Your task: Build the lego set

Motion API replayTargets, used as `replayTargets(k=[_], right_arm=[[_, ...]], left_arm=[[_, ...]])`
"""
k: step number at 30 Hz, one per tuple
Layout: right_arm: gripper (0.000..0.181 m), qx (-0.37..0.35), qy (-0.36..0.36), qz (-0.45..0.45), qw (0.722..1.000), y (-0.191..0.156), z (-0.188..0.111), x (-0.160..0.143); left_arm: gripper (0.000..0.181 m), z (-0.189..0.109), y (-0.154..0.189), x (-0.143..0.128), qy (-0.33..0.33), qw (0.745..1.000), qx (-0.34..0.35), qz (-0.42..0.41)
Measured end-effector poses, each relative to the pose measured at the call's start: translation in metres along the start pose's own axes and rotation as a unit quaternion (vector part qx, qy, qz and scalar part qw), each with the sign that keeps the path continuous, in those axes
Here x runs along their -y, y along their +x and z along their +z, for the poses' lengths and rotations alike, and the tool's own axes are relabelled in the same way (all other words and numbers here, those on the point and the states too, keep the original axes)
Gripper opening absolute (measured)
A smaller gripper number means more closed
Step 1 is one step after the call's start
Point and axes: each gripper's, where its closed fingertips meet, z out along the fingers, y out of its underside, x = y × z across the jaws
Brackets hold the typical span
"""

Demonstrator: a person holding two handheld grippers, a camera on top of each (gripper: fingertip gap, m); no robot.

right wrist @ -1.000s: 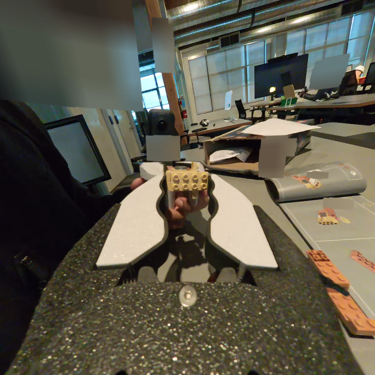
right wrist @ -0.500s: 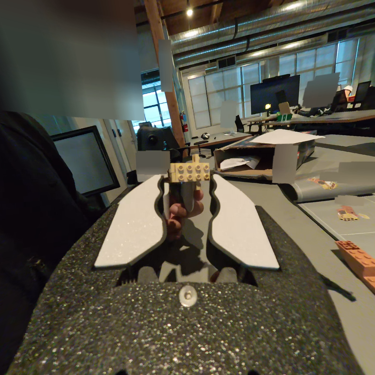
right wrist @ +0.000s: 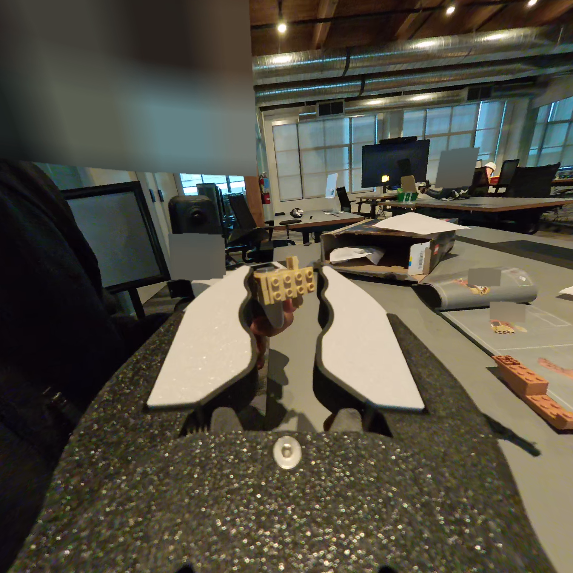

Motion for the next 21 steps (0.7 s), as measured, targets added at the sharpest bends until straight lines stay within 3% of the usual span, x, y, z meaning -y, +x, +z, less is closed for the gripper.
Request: replayTargets(k=[7,15,21], right_arm=[[0.035,0.010,-0.021,-0.017,1.000,-0.009,-0.003,-0.003],[0.035,0.037,-0.146,-0.095,0.984,-0.014,-0.008,-0.014],[0.039,0.060,-0.166,-0.096,0.980,-0.012,-0.008,-0.012]], left_arm=[[0.026,-0.002,0.007,0.004,0.006,1.000,-0.002,-0.005],[0.026,-0.007,0.009,0.001,-0.027,0.998,-0.010,0.050],[0.027,-0.010,0.010,0.003,-0.005,0.998,-0.021,0.051]])
